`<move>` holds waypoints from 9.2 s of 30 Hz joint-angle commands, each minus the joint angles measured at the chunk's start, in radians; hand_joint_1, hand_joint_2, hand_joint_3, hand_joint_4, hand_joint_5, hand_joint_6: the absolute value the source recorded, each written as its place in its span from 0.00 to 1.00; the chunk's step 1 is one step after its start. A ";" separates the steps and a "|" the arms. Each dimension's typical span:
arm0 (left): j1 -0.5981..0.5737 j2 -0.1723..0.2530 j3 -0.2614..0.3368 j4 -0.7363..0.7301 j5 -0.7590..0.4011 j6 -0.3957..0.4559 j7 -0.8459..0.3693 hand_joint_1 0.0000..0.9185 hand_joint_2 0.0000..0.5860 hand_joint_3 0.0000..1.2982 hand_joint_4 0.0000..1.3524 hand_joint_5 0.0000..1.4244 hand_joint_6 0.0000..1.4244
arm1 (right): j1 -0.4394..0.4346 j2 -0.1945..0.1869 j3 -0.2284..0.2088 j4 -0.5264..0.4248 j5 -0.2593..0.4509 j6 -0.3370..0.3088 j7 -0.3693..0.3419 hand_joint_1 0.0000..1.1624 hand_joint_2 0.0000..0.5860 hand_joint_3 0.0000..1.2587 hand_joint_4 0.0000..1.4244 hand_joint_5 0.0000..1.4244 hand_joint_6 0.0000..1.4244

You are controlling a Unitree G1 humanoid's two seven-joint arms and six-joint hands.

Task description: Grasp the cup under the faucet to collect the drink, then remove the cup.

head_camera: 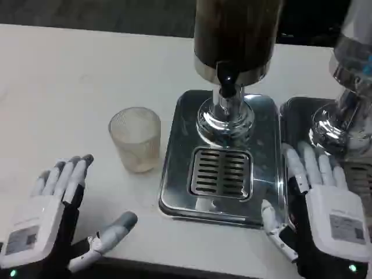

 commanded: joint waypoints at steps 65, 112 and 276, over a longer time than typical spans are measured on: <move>-0.806 -0.013 -0.080 1.101 -0.300 -0.485 -0.120 0.10 0.00 0.00 0.00 0.00 0.00 | 0.001 0.085 0.060 -0.007 -0.023 0.094 -0.002 0.20 0.91 0.04 0.00 0.00 0.00; -0.898 -0.184 -0.119 1.207 -0.350 -0.359 -0.146 0.63 0.09 0.07 0.03 0.25 0.36 | 0.089 0.091 0.082 -0.124 -0.041 0.135 0.057 0.15 0.87 0.06 0.00 0.00 0.05; -0.772 -0.094 0.002 0.373 -1.017 -0.483 -0.938 0.00 0.09 0.00 0.00 0.03 0.00 | -0.007 0.055 0.009 -0.056 0.037 0.075 0.047 0.28 0.75 0.03 0.00 0.00 0.05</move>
